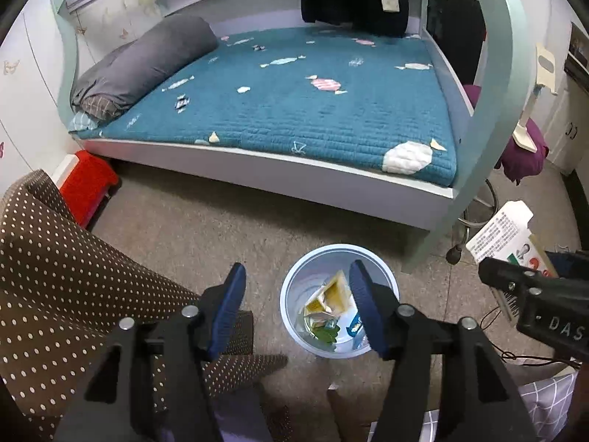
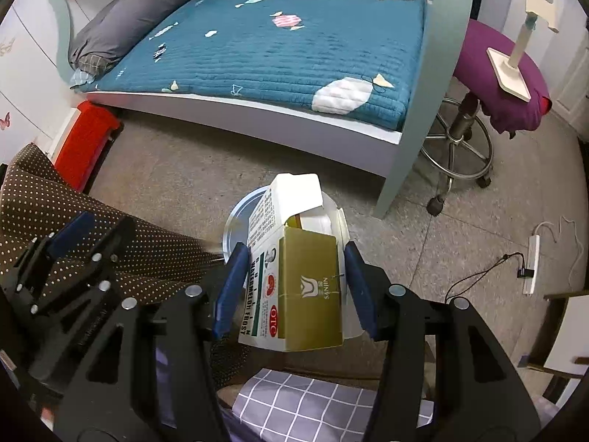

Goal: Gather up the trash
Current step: 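Open the right tool to drop the milk carton into the wastebasket, then move both tools back over the polka-dot table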

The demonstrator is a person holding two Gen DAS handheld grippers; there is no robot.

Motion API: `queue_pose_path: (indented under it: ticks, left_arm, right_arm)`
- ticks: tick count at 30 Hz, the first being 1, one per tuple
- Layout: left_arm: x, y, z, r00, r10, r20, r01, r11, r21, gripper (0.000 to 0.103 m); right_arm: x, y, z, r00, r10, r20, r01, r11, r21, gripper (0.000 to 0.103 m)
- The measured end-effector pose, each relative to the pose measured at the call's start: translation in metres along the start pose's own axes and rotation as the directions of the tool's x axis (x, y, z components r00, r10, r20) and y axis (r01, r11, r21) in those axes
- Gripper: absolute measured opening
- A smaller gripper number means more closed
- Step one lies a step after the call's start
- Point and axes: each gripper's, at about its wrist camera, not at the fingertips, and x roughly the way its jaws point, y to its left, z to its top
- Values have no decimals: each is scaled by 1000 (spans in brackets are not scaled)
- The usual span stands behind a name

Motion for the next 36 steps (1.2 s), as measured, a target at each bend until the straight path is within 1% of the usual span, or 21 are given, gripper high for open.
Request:
queue_pose_path:
  ticks: [4, 8, 10, 11, 12, 16, 22, 29, 36]
  left_arm:
    - [5, 16, -8, 999, 20, -29, -21, 999, -31, 58]
    - [6, 33, -19, 998, 34, -59, -38, 997, -65, 58]
    - [4, 43, -22, 997, 42, -65, -47, 995, -82, 58]
    - [2, 47, -23, 997, 44, -65, -50, 995, -90, 59]
    - [-1, 53, -24, 997, 47, -61, -53, 993, -104, 59]
    - [-13, 65, -26, 998, 59, -31, -62, 989, -134, 60]
    - [-30, 69, -25, 997, 74, 19, -71, 988, -138, 60]
    - [-56, 72, -19, 994, 67, 86, -55, 989, -138, 60]
    - [-92, 84, -16, 982, 73, 174, -43, 985, -168, 60]
  right_arm:
    - [9, 14, 0, 1000, 12, -21, -12, 999, -31, 52]
    - [14, 38, 3, 999, 43, -33, -45, 996, -77, 53]
    - [12, 47, 7, 998, 52, -21, -53, 995, -84, 65]
    - [10, 50, 8, 999, 51, -4, -51, 996, -79, 77]
    - [9, 51, 9, 999, 49, 3, -48, 996, -78, 78]
    - [11, 60, 6, 999, 48, -18, -49, 994, -101, 78]
    - [10, 66, -3, 998, 47, -38, -51, 993, -110, 78]
    - [-11, 75, -3, 998, 56, 2, -55, 991, -123, 78]
    - [-35, 93, 1, 996, 80, 49, -72, 986, -149, 78]
